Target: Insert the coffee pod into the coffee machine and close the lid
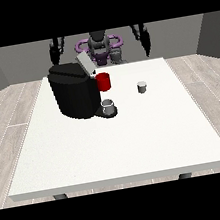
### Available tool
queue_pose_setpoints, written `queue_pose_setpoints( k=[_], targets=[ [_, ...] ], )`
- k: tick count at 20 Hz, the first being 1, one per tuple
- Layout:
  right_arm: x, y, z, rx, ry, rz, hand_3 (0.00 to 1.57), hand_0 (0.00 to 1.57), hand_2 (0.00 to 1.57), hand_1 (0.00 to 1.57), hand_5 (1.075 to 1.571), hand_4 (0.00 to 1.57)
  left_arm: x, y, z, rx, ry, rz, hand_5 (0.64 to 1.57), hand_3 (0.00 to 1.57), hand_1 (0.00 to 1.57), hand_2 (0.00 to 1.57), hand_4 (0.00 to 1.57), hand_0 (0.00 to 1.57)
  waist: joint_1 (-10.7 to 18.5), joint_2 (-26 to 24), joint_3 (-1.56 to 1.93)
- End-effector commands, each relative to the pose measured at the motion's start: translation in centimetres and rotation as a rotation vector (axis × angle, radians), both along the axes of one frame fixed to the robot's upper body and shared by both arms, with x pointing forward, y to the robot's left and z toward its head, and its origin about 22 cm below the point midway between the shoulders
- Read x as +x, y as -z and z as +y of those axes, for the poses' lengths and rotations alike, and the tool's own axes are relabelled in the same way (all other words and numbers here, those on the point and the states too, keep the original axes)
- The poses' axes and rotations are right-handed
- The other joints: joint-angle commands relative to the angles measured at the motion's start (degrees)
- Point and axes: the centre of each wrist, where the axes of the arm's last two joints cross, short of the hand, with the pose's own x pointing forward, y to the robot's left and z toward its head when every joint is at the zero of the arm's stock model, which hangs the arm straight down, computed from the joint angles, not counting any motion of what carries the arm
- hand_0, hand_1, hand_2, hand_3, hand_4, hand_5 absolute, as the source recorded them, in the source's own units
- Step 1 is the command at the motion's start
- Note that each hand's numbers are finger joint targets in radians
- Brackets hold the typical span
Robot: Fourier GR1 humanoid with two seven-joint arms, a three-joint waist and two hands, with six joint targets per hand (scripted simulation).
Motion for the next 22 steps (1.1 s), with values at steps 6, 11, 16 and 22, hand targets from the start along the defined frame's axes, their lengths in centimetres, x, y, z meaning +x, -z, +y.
queue_pose_setpoints(
  k=[6, 11, 16, 22],
  targets=[
    [0.0, 1.6, 0.9, 0.025, -0.031, -0.027, 0.0, 0.0, 0.0, 0.0, 1.571, 0.0, 1.5, -1.9, 2.7, 0.238, 0.165, -0.148, 1.571, 0.0, 0.0, 0.0, 0.0, 0.0, -2.1, 1.5, 0.12],
    [1.0, 0.1, 0.5, -0.133, 0.101, -0.086, 0.0, 0.0, 0.0, 0.0, 1.571, 0.0, 2.3, -2.5, 4.4, 0.361, 0.249, -0.187, 1.571, 0.0, 0.0, 0.0, 0.0, 0.0, -3.4, 1.8, 0.1],
    [2.7, -1.1, 2.6, -0.157, 0.059, -0.156, 0.0, 0.0, 0.0, 0.0, 1.571, 0.0, 6.0, -5.4, 6.1, 0.516, 0.212, -0.155, 1.571, 0.0, 0.0, 0.0, 0.0, 0.0, -6.3, 6.5, 0.11],
    [4.1, -4.2, 4.9, -0.101, -0.011, -0.202, 0.0, 0.0, 0.0, 0.0, 1.571, 0.0, 9.5, -7.6, 9.1, 0.561, 0.165, -0.109, 1.571, 0.0, 0.0, 0.0, 0.0, 0.0, -10.9, 11.6, 0.08]
  ],
)
